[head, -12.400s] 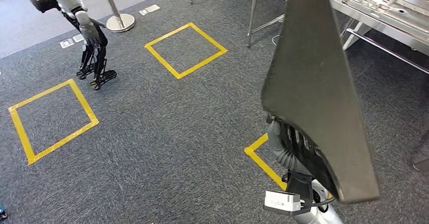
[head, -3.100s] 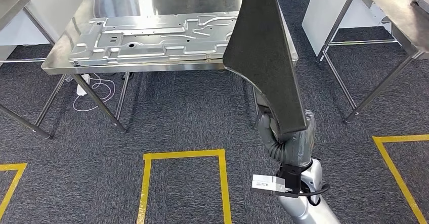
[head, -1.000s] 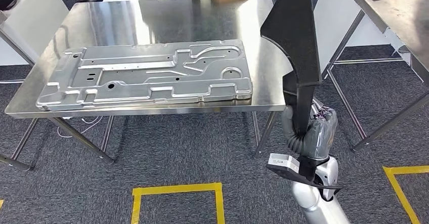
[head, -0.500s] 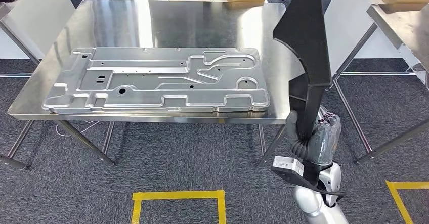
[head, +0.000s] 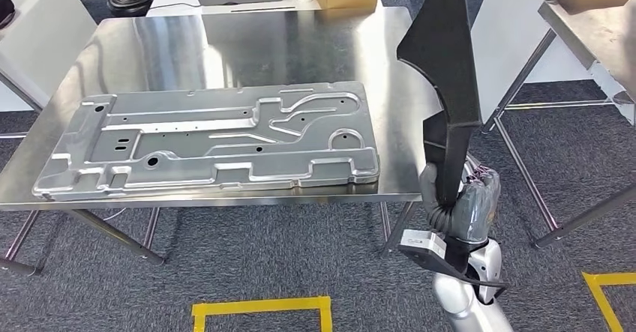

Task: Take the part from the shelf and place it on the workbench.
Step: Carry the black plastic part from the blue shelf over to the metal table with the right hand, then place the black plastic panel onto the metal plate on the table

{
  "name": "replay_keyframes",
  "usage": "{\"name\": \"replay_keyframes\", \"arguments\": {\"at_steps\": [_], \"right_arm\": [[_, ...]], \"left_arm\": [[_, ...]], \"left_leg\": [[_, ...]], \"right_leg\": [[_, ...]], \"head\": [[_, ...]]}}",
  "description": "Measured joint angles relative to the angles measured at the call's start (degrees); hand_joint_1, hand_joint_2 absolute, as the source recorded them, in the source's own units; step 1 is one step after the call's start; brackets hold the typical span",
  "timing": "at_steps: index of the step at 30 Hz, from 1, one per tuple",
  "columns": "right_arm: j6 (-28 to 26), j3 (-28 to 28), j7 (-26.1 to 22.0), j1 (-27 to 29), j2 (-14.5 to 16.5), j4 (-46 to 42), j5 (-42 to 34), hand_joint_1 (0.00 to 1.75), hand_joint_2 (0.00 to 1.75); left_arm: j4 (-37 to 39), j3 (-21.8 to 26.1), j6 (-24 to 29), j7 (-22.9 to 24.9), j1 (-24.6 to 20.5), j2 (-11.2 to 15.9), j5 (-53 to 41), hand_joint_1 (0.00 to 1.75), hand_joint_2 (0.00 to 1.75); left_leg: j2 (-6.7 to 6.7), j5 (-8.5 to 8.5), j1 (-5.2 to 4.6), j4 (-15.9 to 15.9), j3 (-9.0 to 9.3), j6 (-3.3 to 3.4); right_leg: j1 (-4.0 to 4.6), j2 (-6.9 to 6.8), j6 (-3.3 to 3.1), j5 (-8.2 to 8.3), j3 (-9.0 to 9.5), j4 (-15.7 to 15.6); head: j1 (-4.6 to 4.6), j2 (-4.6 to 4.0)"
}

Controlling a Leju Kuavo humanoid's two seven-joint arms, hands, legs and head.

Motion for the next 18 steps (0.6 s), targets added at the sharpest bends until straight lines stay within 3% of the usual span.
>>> {"name": "replay_keyframes", "arguments": {"at_steps": [1,2,4,5,9,11,14,15,16,18], "right_arm": [[0.00,-0.18,-0.16,0.16,0.09,-0.02,0.00,1.68,1.75],[0.00,-0.39,-0.33,0.33,0.19,-0.07,0.00,1.68,1.75],[0.00,-0.93,-0.62,0.64,0.36,-0.30,-0.09,1.68,1.75],[0.00,-1.20,-0.73,0.80,0.42,-0.44,-0.24,1.68,1.75],[0.00,-2.36,-1.26,1.90,0.50,-1.73,-1.02,1.68,1.75],[0.00,-2.98,-1.52,2.17,0.52,-2.69,-1.17,1.68,1.75],[0.00,-3.95,-1.60,2.80,0.52,-3.47,-1.23,1.68,1.75],[0.00,-4.14,-1.59,3.05,0.52,-3.57,-1.22,1.68,1.75],[0.00,-4.25,-1.57,3.22,0.52,-3.63,-1.21,1.68,1.75],[0.00,-4.40,-1.52,3.33,0.50,-3.72,-1.11,1.68,1.75]], "left_arm": [[0.00,0.08,0.01,0.00,-0.11,0.00,-0.01,0.00,1.75],[0.00,0.15,0.00,0.00,-0.09,0.01,-0.04,0.00,1.75],[0.02,0.22,-0.03,-0.02,0.18,0.10,-0.15,0.00,1.75],[0.05,0.23,-0.04,-0.09,0.32,0.15,-0.20,0.00,1.75],[0.08,0.27,-0.02,-0.42,0.45,0.18,-0.30,0.00,1.75],[0.09,0.27,-0.03,-0.45,0.46,0.16,-0.44,0.00,1.75],[0.09,0.26,-0.11,-0.40,0.51,0.15,-0.75,0.00,1.75],[0.09,0.26,-0.15,-0.38,0.55,0.15,-0.84,0.00,1.75],[0.09,0.26,-0.17,-0.34,0.58,0.14,-0.92,0.00,1.75],[0.09,0.26,-0.21,-0.24,0.63,0.11,-1.11,0.00,1.75]], "left_leg": [[0.00,0.78,-0.03,-0.55,-0.36,0.09],[0.00,2.87,-0.09,-3.02,0.14,0.24],[0.01,7.68,-0.35,-10.05,2.07,0.67],[0.02,8.47,-0.58,-12.72,2.73,0.90],[0.11,9.11,-0.72,-15.18,3.50,1.77],[0.17,9.12,-0.36,-15.79,4.25,2.26],[0.20,8.55,-0.06,-16.04,4.94,2.80],[0.16,8.24,0.02,-16.03,5.21,2.82],[0.11,7.86,0.12,-16.02,5.61,2.72],[-0.02,6.82,0.42,-16.00,6.95,2.26]], "right_leg": [[0.06,0.08,-0.03,-0.38,0.54,0.00],[0.11,0.19,0.00,-0.77,1.15,-0.01],[0.12,0.35,0.25,-1.46,2.18,-0.05],[0.13,0.37,0.48,-1.70,2.41,-0.07],[0.23,0.20,1.83,-2.73,2.94,-0.22],[0.30,0.16,2.23,-4.02,2.16,1.78],[0.10,0.16,2.47,-7.65,-3.74,11.82],[0.01,0.16,2.59,-7.83,-5.66,14.37],[-0.07,0.15,2.75,-6.89,-6.69,15.02],[-0.27,0.09,3.09,-1.92,-5.61,9.96]], "head": [[-0.20,0.00],[-0.37,0.00],[-0.66,0.00],[-0.81,0.00],[-0.96,0.00],[-0.71,0.00],[0.30,0.00],[0.67,0.00],[1.01,0.00],[1.67,0.00]]}}
